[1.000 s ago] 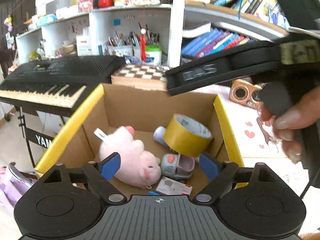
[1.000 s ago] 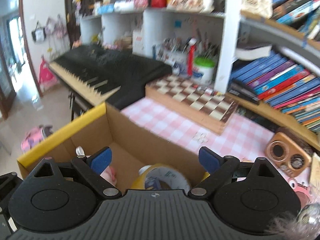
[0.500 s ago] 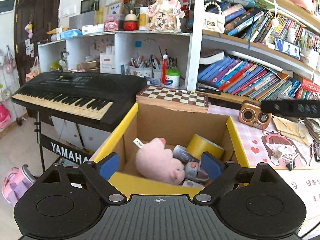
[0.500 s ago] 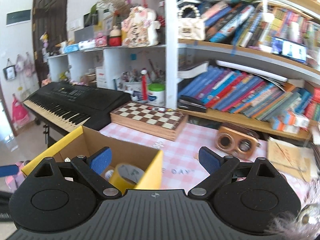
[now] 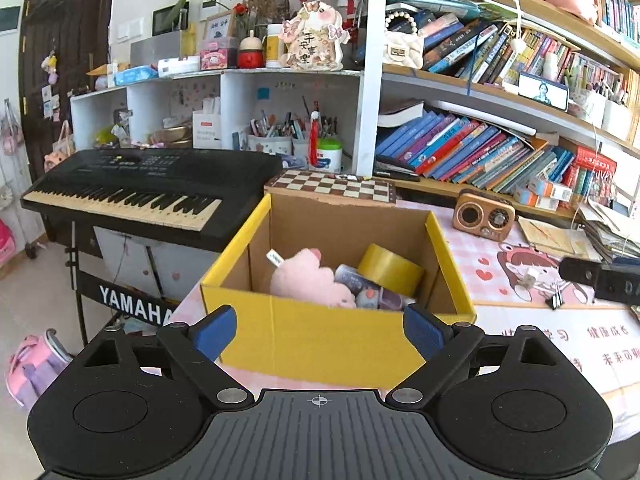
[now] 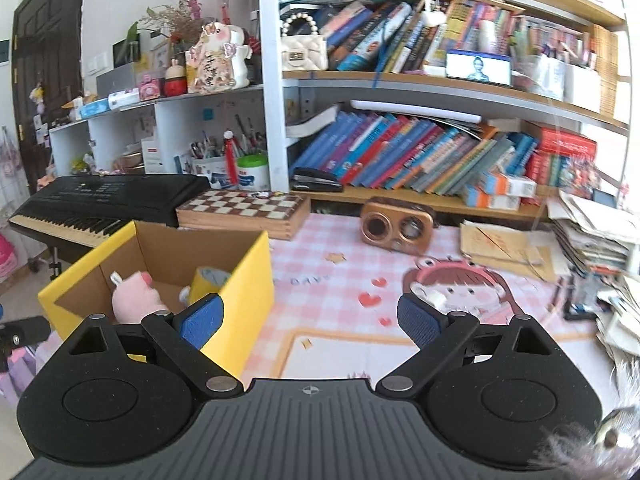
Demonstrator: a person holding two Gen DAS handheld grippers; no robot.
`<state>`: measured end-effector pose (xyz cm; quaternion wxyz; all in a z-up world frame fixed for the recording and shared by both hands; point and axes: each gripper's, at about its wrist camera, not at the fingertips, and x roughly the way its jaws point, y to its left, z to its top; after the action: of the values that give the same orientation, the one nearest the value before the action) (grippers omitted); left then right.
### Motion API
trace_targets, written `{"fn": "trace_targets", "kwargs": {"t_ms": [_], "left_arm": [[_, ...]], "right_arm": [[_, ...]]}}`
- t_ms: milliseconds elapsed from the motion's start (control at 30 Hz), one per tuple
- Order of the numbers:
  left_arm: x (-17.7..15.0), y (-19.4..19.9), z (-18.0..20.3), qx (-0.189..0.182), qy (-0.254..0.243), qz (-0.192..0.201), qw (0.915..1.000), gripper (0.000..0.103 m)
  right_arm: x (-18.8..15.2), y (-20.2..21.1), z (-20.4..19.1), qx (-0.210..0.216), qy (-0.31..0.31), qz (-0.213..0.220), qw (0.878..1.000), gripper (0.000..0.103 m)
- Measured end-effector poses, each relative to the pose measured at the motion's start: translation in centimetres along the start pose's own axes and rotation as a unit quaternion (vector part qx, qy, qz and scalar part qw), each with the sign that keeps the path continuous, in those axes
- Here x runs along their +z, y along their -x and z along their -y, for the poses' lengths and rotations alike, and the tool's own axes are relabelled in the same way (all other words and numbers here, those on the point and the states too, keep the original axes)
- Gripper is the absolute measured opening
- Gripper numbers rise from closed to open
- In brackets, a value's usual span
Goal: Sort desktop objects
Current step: 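Move both tools toward the white charger plug and black binder clip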
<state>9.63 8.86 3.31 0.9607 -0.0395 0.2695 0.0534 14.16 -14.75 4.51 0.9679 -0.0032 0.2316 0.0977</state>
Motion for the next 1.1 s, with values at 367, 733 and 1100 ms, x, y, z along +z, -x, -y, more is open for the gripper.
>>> {"fn": "trace_targets", "kwargs": {"t_ms": [367,733,1100], "left_arm": [[-2.3,2.1,0.6,0.002,-0.004,-0.001,1.0000,0.097],[-4.2,3.0,1.0,-0.002,-0.011,-0.014,0.9998,0.098],[-6.9,3.1,3.7,-0.039,-0.039,-0.051,0.9972,0.098]], "right_arm": [[-4.6,3.2,-0.4,-0.011,-0.001,-0.022,1.000,0.094],[-7.5,5.2,-1.1,-0.008,0.004,-0.034,0.999,0.094],[-10.0,7.2,-1.8,0.002,0.029,-0.050,0.998,0.094]]}}
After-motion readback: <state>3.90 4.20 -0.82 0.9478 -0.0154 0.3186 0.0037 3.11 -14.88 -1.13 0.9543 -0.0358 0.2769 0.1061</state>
